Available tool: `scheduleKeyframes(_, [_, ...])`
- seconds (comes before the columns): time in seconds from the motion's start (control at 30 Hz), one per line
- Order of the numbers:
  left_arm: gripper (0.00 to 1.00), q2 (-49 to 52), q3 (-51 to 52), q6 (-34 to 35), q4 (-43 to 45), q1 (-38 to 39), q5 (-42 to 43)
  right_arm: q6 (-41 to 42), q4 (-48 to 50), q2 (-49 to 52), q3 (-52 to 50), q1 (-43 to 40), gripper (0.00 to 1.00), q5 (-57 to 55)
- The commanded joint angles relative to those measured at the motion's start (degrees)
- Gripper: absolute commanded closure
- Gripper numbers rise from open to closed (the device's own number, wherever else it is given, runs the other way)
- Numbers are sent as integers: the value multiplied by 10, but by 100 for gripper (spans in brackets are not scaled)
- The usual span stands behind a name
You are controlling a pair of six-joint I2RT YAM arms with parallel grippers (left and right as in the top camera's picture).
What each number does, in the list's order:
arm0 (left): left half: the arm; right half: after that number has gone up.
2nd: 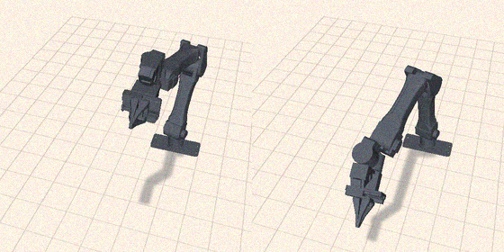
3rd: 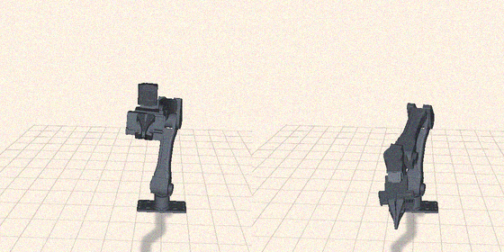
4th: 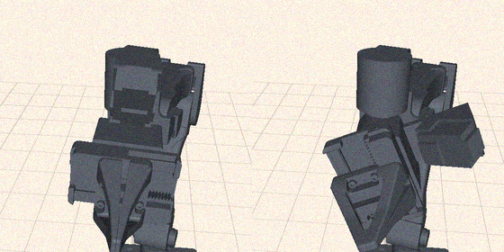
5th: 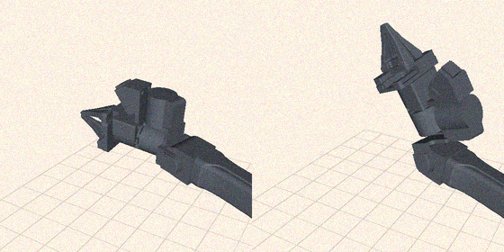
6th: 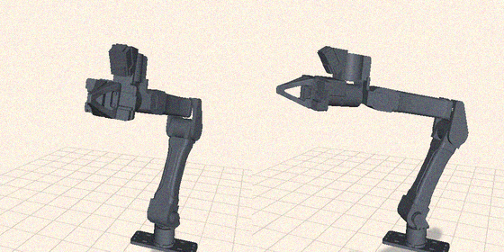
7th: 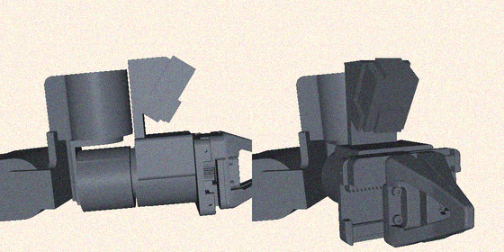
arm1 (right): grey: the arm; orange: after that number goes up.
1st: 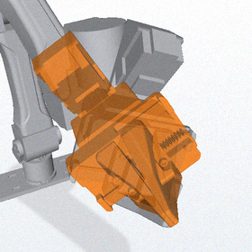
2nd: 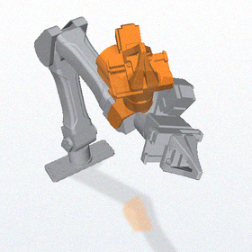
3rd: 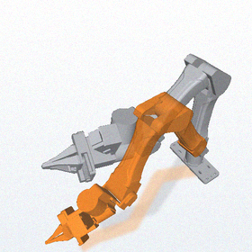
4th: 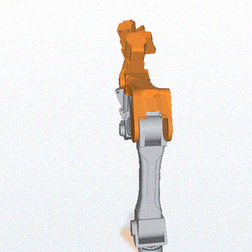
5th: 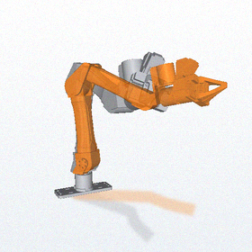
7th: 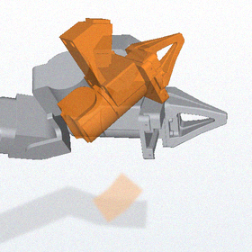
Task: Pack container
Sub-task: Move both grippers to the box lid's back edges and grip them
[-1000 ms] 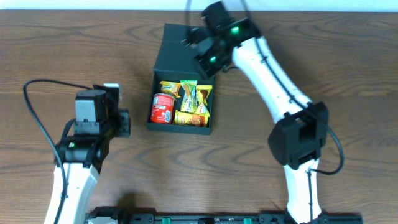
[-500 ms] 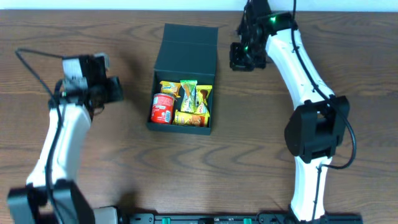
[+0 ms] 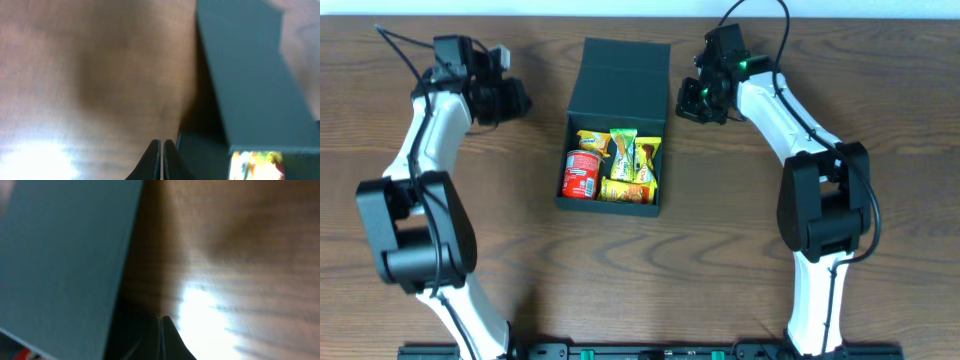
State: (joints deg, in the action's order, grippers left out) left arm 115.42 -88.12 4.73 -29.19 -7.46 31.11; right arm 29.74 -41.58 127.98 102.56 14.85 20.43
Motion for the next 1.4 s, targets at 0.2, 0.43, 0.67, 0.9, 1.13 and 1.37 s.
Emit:
scheduleKeyframes(0.2, [94, 129, -135, 58, 47, -9, 128, 35, 88, 25, -6, -41, 99, 4])
scheduleKeyframes(0.43, [94, 182, -156, 101, 96, 4, 156, 56, 198, 80, -6, -67, 99, 75])
scheduleKeyframes(0.67, [94, 193, -156, 93, 107, 35, 153, 101, 290, 123, -6, -67, 99, 130])
scheduleKeyframes(0.9, [94, 193, -156, 87, 87, 47, 90, 105, 289, 123, -6, -51, 99, 144])
scheduleKeyframes(1.13, [95, 200, -156, 70, 55, 47, 59, 117, 289, 123, -6, -35, 99, 146])
scheduleKeyframes(1.37, [94, 231, -156, 66, 42, 47, 90, 118, 287, 123, -6, -27, 99, 145])
